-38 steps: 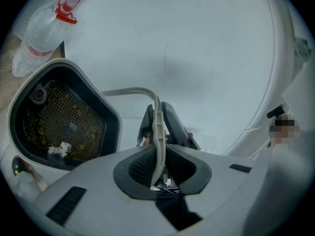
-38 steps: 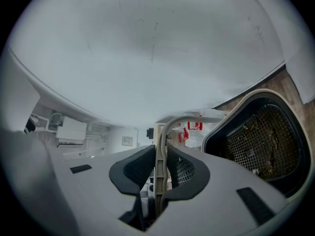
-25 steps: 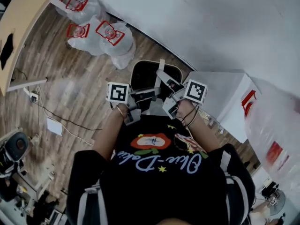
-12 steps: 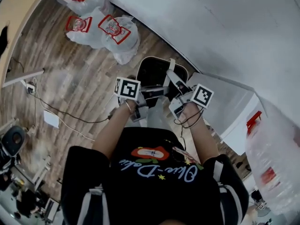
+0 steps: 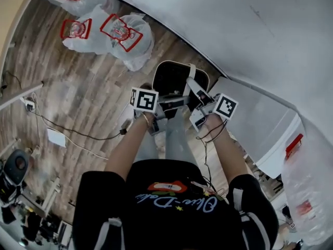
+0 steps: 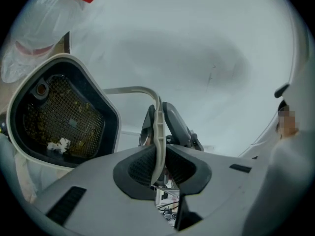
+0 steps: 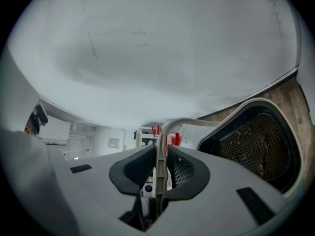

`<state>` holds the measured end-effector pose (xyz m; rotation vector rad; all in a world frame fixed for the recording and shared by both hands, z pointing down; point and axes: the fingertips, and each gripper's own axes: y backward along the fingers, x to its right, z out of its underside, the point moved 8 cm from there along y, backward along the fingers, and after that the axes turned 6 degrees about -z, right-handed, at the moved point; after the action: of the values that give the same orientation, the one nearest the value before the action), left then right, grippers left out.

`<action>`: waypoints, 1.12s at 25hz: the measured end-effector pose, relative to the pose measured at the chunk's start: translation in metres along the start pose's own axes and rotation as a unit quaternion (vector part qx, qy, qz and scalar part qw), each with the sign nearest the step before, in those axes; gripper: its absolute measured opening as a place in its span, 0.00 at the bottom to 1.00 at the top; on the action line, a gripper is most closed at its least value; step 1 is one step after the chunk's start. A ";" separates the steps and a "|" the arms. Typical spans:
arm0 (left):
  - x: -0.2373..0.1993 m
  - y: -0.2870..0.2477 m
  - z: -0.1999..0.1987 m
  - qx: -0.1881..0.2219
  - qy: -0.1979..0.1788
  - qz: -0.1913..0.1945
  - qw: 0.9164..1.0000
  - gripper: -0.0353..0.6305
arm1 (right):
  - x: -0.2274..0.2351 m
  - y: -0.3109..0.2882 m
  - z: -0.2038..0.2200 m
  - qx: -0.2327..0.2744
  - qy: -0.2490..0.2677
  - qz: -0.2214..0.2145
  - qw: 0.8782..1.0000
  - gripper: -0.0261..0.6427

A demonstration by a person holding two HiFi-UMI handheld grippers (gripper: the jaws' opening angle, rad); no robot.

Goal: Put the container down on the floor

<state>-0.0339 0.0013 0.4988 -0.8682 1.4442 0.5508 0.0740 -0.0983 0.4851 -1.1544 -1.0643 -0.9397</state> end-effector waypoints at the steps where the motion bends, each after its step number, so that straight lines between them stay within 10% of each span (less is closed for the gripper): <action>1: -0.003 -0.003 0.000 -0.001 -0.004 0.003 1.000 0.13 | 0.004 0.002 -0.001 -0.001 0.006 0.005 1.000 0.14; 28: -0.147 -0.010 -0.039 0.002 -0.006 -0.029 1.000 0.14 | 0.143 -0.065 0.006 -0.005 0.004 0.003 1.000 0.14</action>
<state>-0.0623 -0.0095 0.6485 -0.9007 1.4038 0.5088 0.0454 -0.1087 0.6392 -1.1616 -1.0502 -0.9444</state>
